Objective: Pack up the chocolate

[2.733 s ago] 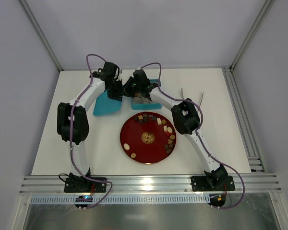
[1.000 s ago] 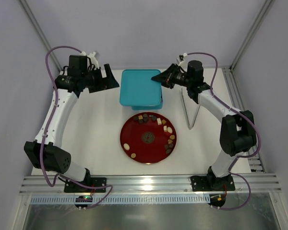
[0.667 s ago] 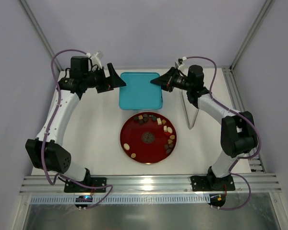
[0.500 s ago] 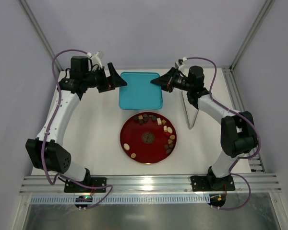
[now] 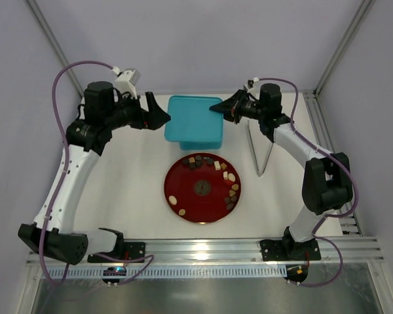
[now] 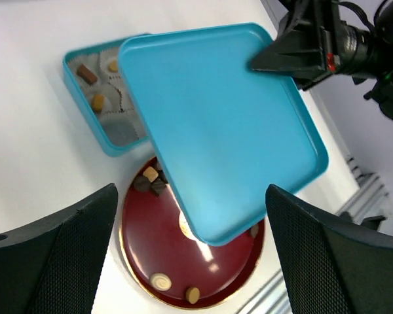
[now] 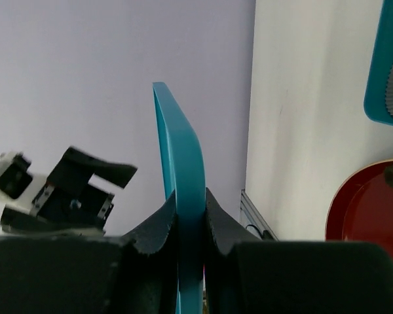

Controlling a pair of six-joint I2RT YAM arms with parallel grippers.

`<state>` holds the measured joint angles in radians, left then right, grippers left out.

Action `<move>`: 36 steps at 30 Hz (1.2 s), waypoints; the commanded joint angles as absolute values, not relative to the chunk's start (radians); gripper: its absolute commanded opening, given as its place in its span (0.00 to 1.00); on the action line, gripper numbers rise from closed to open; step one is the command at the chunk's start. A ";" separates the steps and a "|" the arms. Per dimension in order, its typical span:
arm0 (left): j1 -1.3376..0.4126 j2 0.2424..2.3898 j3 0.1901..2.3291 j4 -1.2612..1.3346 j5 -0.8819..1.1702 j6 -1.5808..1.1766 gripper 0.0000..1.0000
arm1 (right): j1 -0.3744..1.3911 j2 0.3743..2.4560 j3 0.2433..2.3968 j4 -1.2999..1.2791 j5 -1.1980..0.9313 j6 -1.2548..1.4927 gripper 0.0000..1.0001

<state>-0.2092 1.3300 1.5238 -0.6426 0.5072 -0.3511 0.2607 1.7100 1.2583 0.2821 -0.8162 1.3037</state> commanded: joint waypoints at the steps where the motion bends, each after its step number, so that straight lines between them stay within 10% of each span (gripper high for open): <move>1: -0.319 1.217 1.525 -0.630 0.312 -0.166 0.92 | 0.229 1.667 1.362 0.092 -0.785 1.269 0.04; 17: -1.032 1.078 1.080 0.082 -0.558 0.601 0.93 | 0.193 1.701 1.822 -0.693 -0.568 1.072 0.04; 36: -1.055 1.272 1.022 0.334 -0.512 0.993 0.87 | 0.236 1.681 1.885 -0.790 -0.489 1.045 0.04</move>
<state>-1.0492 1.2705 1.0111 0.2619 -0.5251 0.9516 0.2245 1.7126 1.8175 -0.7925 -0.4866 1.0519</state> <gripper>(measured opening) 0.874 0.170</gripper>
